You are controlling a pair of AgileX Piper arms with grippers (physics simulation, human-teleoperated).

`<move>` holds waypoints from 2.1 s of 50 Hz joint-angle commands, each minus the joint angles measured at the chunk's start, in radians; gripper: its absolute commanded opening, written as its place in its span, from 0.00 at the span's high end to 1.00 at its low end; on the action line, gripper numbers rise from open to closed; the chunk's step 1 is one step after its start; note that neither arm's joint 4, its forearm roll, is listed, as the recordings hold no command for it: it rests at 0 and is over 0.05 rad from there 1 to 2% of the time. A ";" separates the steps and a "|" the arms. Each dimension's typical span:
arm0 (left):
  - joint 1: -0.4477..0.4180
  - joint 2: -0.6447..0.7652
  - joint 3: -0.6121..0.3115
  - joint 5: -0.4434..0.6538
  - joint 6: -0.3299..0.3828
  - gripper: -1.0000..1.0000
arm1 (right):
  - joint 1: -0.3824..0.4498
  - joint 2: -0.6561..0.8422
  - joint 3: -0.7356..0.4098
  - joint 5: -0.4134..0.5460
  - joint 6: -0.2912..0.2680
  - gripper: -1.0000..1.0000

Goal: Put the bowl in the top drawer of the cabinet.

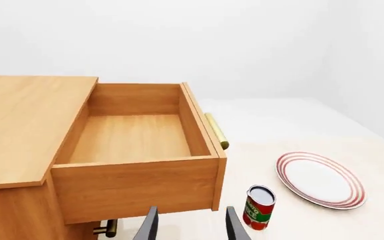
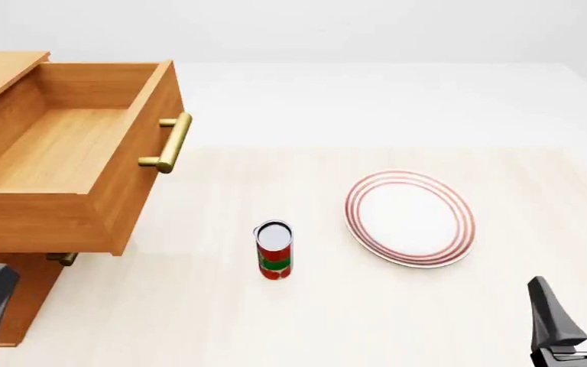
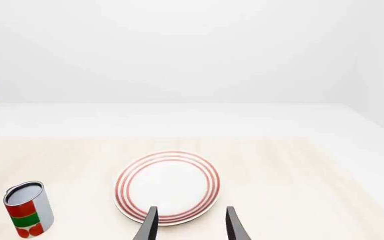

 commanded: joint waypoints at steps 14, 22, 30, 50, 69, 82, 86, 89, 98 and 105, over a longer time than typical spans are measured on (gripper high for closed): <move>-0.167 0.136 -0.194 0.116 -0.035 0.00 | 0.000 -0.001 -0.001 0.002 0.000 0.00; -0.247 0.217 -0.259 0.131 -0.068 0.00 | 0.000 0.000 -0.001 0.001 0.000 0.00; -0.298 0.299 -0.311 0.140 -0.099 0.00 | 0.000 0.002 0.000 -0.002 0.000 0.00; -0.385 0.449 -0.428 0.098 -0.103 0.00 | 0.000 -0.001 0.000 0.001 0.000 0.00; -0.524 0.567 -0.512 0.107 -0.088 0.00 | 0.000 0.000 -0.002 0.002 0.000 0.00; -0.600 0.652 -0.532 0.095 -0.219 0.00 | 0.000 0.006 -0.018 0.011 0.000 0.00; -0.624 0.675 -0.533 0.082 -0.253 0.00 | 0.000 0.006 -0.018 0.012 0.000 0.00; -0.640 0.691 -0.529 0.071 -0.278 0.00 | 0.000 0.005 -0.018 0.012 0.000 0.00; -0.677 0.743 -0.525 0.041 -0.322 0.00 | 0.000 0.006 -0.018 0.012 0.000 0.00; -0.707 0.780 -0.517 0.020 -0.370 0.00 | 0.000 0.006 -0.018 0.012 0.000 0.00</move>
